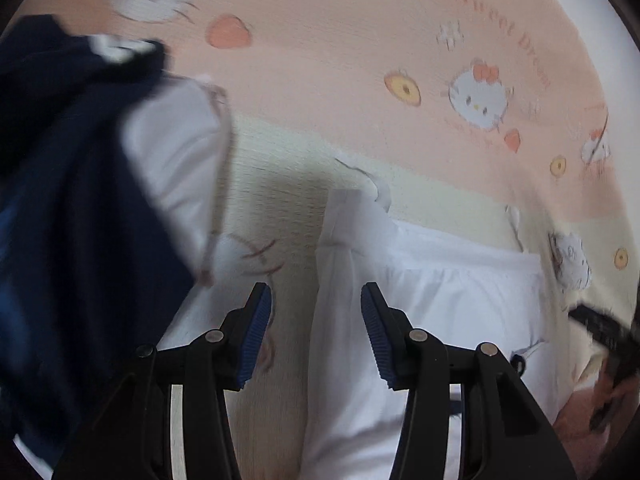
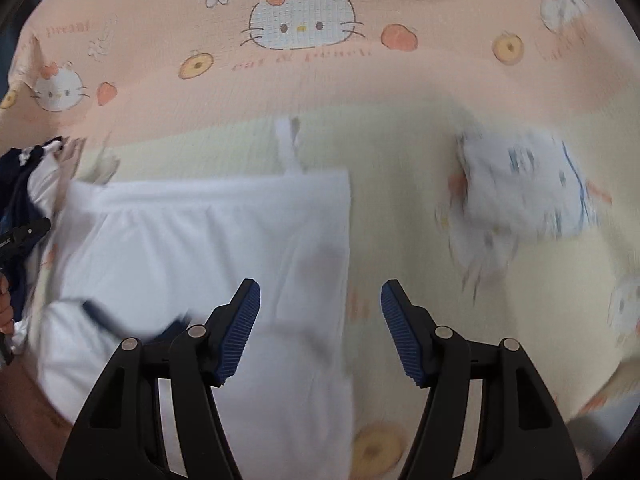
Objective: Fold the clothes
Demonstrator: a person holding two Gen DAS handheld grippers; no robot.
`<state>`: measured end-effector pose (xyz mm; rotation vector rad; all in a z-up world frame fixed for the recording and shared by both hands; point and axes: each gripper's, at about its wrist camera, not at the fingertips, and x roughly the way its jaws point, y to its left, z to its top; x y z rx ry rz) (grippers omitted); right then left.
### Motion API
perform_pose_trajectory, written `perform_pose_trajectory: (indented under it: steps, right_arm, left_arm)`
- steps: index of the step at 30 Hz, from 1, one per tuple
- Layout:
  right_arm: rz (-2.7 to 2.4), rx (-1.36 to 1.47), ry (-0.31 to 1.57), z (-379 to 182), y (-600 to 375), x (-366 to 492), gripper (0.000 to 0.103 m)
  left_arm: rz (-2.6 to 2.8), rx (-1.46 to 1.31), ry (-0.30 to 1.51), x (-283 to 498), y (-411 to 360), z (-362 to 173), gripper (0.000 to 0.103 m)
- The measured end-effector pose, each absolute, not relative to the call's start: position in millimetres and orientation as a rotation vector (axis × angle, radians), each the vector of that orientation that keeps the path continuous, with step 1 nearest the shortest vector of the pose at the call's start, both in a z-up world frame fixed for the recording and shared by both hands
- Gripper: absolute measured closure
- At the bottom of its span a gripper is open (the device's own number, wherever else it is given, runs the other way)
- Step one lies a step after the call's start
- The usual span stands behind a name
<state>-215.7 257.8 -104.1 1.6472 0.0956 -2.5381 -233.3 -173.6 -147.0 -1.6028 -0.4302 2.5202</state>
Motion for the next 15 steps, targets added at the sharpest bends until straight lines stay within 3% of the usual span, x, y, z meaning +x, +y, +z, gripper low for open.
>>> perform_pose_trajectory:
  steps: [3,9,10,11,12,15]
  right_arm:
    - [-2.517,1.68,0.183,-123.4,254.5,-251.2,0.039]
    - [-2.437,1.763,0.185,-159.3,256.5,-290.1,0.04]
    - [-2.426,1.737,0.159,-160.4,255.4,-290.5,0.045]
    - [-2.414,1.71,0.134,-161.5,254.3,-290.9,0.054]
    - [-2.399,1.684,0.113,-162.4,252.8,-291.1,0.071]
    - [-2.351,1.626,0.168,-160.4,240.9,-290.3,0.092]
  left_arm:
    - [2.473,-1.567,-0.44,-247.3,-168.7,-154.3,0.054]
    - [2.398,-1.506,-0.5,-263.1,-161.2,-160.0,0.056]
    - [2.403,-1.522,-0.472,-266.8,-158.5,-162.4,0.06]
    - [2.416,-1.534,-0.443,-268.4,-156.6,-163.9,0.074]
    - [2.438,-1.537,-0.411,-270.5,-154.0,-164.6,0.081]
    - [2.508,-1.488,-0.346,-273.3,-149.0,-156.0,0.091]
